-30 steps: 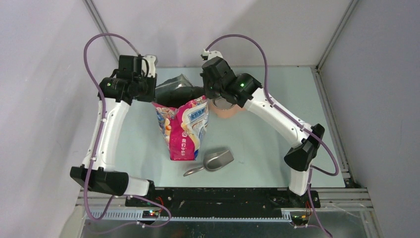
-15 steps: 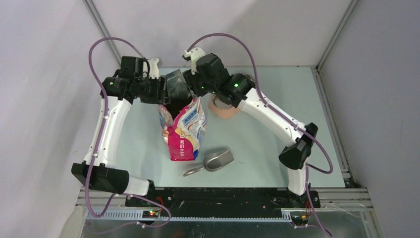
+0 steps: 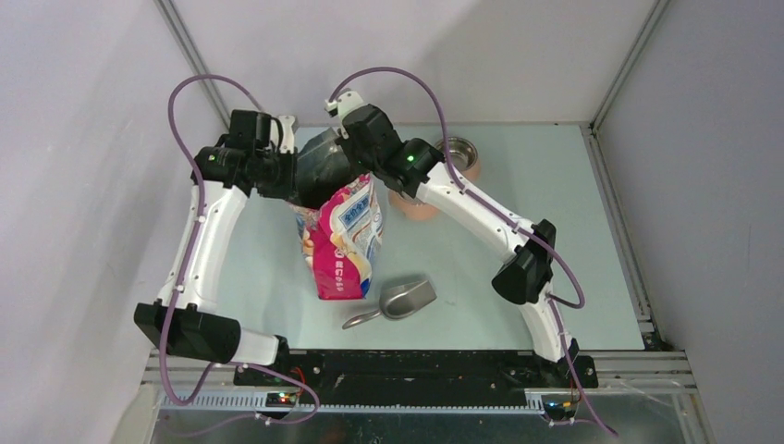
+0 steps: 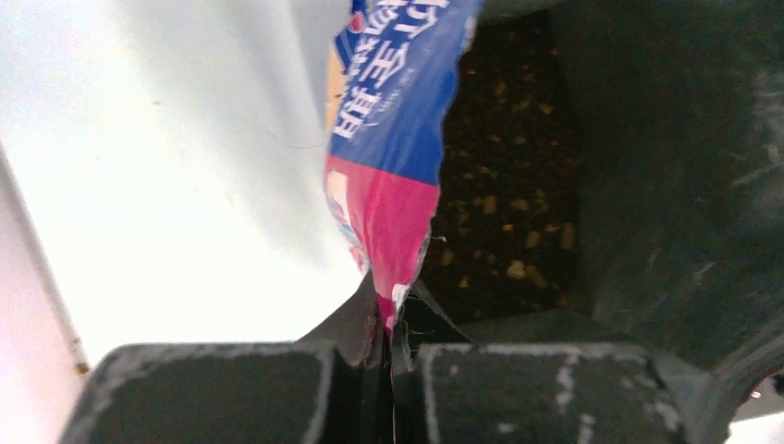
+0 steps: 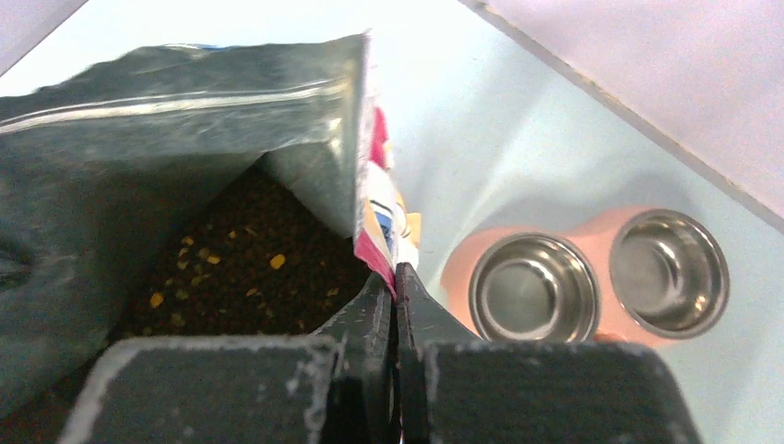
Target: Serve the pet food
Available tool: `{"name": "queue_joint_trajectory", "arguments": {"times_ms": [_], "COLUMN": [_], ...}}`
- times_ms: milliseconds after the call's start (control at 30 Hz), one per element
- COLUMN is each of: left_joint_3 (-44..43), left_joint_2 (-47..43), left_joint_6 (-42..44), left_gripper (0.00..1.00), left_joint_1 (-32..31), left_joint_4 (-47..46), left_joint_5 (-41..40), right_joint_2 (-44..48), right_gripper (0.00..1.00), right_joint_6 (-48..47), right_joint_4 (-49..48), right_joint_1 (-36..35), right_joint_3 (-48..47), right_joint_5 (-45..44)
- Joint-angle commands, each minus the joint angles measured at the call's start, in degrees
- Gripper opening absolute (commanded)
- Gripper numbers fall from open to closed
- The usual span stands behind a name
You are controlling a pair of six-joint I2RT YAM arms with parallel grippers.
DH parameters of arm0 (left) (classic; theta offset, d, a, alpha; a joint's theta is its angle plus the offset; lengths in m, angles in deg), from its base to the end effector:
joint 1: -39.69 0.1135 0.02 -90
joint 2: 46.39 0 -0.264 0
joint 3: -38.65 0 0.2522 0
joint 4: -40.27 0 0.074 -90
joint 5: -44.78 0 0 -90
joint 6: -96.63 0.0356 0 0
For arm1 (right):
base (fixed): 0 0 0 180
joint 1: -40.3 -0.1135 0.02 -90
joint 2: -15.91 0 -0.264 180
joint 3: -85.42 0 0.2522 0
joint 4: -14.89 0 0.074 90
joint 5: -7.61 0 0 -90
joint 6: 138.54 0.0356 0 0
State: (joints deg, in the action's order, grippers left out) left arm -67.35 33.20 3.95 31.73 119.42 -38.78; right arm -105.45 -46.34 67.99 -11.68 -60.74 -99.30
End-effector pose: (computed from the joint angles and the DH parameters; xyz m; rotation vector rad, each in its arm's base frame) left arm 0.2613 -0.0406 0.3983 0.1622 2.4909 -0.2178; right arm 0.3047 0.3729 0.3935 -0.6962 1.9320 0.2857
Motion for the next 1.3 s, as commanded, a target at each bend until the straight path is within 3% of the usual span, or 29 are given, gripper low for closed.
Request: {"name": "queue_joint_trajectory", "arguments": {"times_ms": [0, 200, 367, 433, 567, 733, 900, 1000, 1033, 1167, 1267], "left_joint_3": [-6.38, -17.12, -31.45, -31.63, -24.8, -21.07, -25.4, -21.9, -17.15, 4.11, 15.67], "left_joint_2": [-1.73, 0.96, 9.24, 10.6, 9.0, 6.08, -0.4, -7.85, -13.25, -32.33, -43.5], "left_joint_6": [5.35, 9.5, 12.22, 12.45, 11.31, 11.31, 13.62, 15.91, 16.19, 17.82, 17.55], "left_gripper": [0.0, 0.0, 0.0, 0.0, 0.02, 0.41, 0.58, 0.68, 0.71, 0.9, 0.98], "left_joint_1": [0.65, 0.8, 0.83, 0.83, 0.76, 0.76, 0.83, 0.85, 0.74, 0.69, 0.67], "left_joint_4": [-1.15, -3.68, 1.86, 3.49, 3.22, 2.15, 0.2, -4.23, -8.02, -21.03, -26.88], "left_joint_5": [-11.09, -14.9, -14.15, -11.77, -7.29, -3.95, -5.93, -3.34, -2.47, 5.79, 14.49], "right_joint_2": [1.2, 2.01, -1.53, -2.79, -2.52, 0.08, 11.03, 18.26, 22.02, 33.27, 42.01], "right_gripper": [0.0, 0.0, 0.0, 0.0, 0.13, 0.32, 0.46, 0.59, 0.62, 0.93, 0.99], "right_joint_6": [3.02, 4.01, 6.46, 6.66, 7.98, 10.47, 10.45, 6.65, 5.3, -3.41, -13.88], "right_joint_4": [-5.21, -4.88, -5.0, -5.22, -3.66, -1.02, -0.41, -0.54, -0.7, 0.31, 1.76], "right_joint_1": [2.38, 0.74, 0.94, 1.54, 2.9, 4.68, 7.71, 11.21, 12.09, 17.58, 20.11], "right_joint_3": [-6.48, -6.0, -10.9, -12.02, -10.63, -9.99, -4.24, 2.77, 7.29, 22.5, 38.02], "right_joint_5": [-12.57, -12.68, -13.04, -12.46, -4.64, 10.87, 22.96, 32.55, 34.79, 46.04, 46.7]}}
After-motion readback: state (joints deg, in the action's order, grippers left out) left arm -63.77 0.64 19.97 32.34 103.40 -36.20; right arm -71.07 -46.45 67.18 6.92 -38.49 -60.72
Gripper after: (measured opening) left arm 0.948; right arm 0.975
